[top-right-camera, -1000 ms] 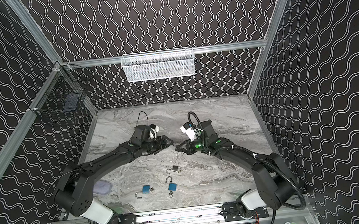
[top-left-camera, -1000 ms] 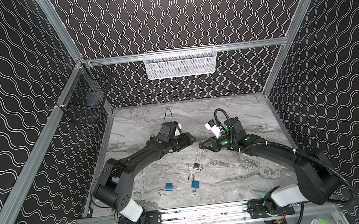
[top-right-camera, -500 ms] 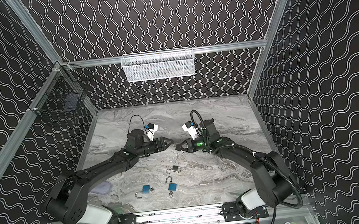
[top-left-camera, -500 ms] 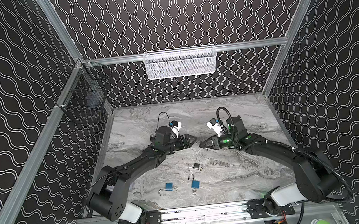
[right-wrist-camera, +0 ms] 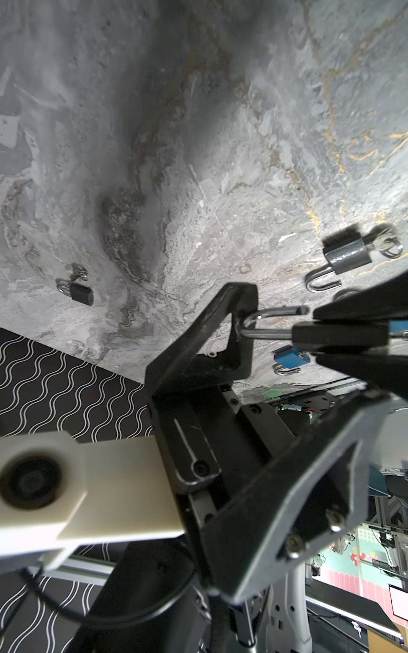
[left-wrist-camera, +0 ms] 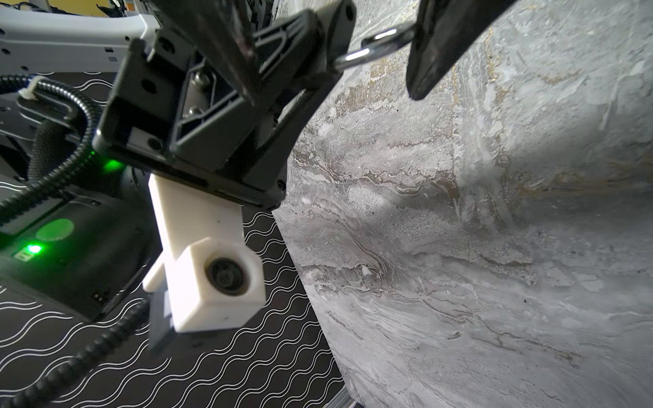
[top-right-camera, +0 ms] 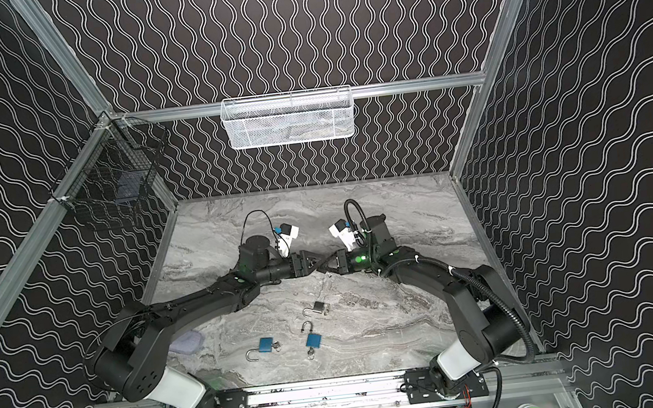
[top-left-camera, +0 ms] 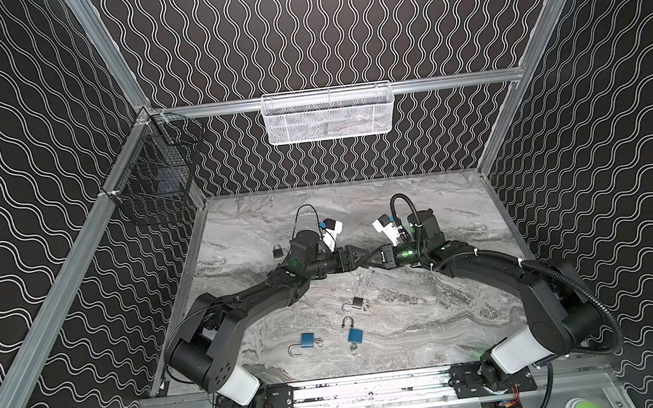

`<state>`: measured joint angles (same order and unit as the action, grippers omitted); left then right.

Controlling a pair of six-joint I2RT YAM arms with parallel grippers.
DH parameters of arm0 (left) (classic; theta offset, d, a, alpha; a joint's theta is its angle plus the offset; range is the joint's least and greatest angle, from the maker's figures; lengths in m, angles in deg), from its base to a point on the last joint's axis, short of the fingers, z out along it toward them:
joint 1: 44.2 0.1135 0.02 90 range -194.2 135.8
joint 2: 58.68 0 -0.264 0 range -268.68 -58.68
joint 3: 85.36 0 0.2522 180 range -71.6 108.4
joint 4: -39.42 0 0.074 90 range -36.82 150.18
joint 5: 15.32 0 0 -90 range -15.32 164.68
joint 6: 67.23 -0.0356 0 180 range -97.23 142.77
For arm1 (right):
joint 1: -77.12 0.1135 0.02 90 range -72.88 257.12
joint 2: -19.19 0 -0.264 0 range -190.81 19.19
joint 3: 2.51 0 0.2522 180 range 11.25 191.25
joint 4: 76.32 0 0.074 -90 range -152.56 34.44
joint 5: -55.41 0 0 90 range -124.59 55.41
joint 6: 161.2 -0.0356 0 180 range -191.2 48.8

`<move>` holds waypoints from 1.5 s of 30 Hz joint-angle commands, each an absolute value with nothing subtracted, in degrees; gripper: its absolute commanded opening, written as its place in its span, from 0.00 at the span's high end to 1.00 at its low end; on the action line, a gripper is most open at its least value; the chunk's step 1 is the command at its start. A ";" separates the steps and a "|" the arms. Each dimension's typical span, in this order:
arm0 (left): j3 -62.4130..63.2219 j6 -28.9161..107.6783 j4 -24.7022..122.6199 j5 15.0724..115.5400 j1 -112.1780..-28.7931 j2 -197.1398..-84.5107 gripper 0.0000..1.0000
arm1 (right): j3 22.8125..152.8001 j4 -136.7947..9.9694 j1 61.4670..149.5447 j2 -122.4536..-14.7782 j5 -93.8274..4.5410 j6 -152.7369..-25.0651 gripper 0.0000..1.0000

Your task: Lock with the key

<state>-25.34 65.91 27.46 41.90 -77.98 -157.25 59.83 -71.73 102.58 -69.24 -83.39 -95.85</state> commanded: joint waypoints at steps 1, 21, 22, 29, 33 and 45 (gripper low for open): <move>-24.48 63.80 27.80 40.53 -78.20 -156.26 0.32 | 60.98 -74.39 102.70 -69.79 -83.90 -96.16 0.95; -25.49 61.06 33.36 42.25 -75.64 -154.25 0.38 | 60.32 -74.10 102.62 -69.30 -84.20 -95.79 0.94; -25.77 61.18 32.75 41.87 -75.32 -154.31 0.38 | 60.45 -73.94 102.70 -69.18 -84.25 -95.73 0.94; -27.33 61.94 30.03 39.89 -73.83 -153.96 0.41 | 60.48 -73.32 102.70 -68.98 -84.29 -95.45 0.94; -28.35 64.30 25.82 37.96 -73.20 -154.02 0.43 | 60.21 -73.70 102.69 -68.89 -84.41 -95.63 0.94; -27.88 64.26 25.54 35.67 -72.80 -154.83 0.56 | 60.47 -72.93 102.63 -68.79 -84.69 -95.05 0.93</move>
